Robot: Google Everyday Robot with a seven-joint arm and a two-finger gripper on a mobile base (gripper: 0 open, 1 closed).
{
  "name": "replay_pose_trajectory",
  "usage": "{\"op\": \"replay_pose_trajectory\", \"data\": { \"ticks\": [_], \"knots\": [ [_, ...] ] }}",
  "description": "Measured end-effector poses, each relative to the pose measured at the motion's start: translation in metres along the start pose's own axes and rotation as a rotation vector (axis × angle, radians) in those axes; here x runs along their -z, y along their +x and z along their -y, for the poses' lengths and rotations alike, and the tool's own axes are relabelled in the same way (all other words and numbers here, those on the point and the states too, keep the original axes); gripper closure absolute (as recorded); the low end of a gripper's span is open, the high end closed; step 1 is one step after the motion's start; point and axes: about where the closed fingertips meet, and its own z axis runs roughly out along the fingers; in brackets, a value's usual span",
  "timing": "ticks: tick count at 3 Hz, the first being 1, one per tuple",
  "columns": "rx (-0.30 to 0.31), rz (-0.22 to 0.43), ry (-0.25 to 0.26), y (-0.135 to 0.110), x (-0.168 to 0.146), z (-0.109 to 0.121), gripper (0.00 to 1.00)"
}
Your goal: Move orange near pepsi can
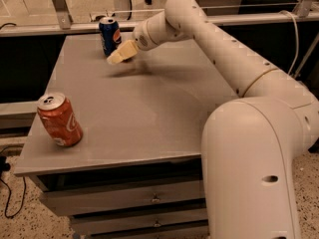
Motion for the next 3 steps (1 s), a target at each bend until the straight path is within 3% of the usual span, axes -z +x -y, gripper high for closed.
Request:
{"op": "replay_pose_trajectory", "data": {
  "ticks": [2,3],
  "knots": [
    [0.015,0.023,0.003,0.002,0.016,-0.001,0.0],
    [0.03,0.072,-0.008,0.011,0.045,-0.002,0.0]
  ]
}}
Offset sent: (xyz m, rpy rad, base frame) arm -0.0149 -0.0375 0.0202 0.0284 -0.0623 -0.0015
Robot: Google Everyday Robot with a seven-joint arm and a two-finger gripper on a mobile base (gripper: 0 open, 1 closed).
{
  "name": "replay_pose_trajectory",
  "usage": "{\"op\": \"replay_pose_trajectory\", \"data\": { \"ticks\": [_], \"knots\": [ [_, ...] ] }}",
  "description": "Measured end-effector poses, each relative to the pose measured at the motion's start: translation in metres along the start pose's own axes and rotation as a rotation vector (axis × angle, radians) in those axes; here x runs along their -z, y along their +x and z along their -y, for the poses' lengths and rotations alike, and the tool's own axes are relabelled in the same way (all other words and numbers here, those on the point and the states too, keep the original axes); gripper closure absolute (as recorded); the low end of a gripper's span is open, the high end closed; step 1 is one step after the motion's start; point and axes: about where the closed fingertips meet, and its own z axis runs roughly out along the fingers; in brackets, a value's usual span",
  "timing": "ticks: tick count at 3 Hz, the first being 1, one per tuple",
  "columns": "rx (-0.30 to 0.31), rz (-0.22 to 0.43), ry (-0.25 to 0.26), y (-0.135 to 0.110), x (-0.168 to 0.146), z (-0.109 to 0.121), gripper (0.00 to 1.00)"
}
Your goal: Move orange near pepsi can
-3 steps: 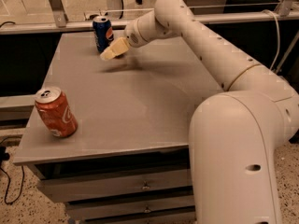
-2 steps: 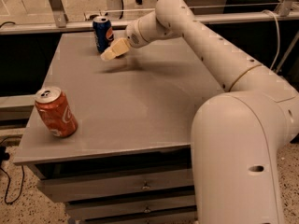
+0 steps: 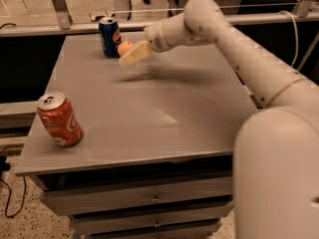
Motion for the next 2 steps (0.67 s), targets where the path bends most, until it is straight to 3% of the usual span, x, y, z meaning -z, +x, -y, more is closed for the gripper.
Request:
{"op": "replay_pose_trajectory", "data": {
  "ticks": [2],
  "knots": [
    [0.085,0.184,0.052,0.04,0.144,0.01,0.0]
  ]
}}
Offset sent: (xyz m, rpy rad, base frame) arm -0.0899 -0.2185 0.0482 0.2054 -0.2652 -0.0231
